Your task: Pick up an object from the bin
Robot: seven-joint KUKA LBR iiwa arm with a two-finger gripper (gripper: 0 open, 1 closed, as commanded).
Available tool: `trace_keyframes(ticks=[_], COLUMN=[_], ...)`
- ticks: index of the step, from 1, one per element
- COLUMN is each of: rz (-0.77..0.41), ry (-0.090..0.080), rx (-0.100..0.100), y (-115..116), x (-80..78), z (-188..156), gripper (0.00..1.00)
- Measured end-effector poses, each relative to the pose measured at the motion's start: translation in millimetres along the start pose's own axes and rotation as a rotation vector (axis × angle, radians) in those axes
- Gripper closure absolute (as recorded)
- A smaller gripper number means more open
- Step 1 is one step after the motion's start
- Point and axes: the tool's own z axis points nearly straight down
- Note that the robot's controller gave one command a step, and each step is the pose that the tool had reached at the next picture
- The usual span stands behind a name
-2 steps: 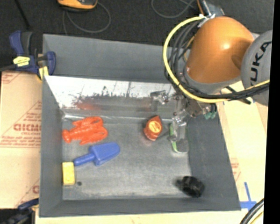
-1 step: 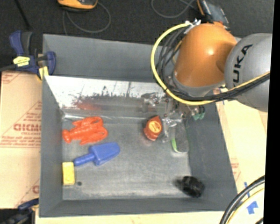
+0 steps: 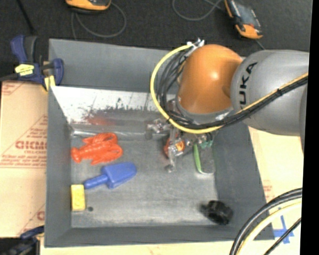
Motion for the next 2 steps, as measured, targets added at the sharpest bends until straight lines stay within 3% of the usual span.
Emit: trace_keyframes(ticks=[1, 2], rz=[-0.084, -0.031], ry=[0.004, -0.002], rx=[-0.001, -0.001], y=[33, 43], x=[-12.7, -37.4], z=[26, 49], gripper=[0.0, 0.0])
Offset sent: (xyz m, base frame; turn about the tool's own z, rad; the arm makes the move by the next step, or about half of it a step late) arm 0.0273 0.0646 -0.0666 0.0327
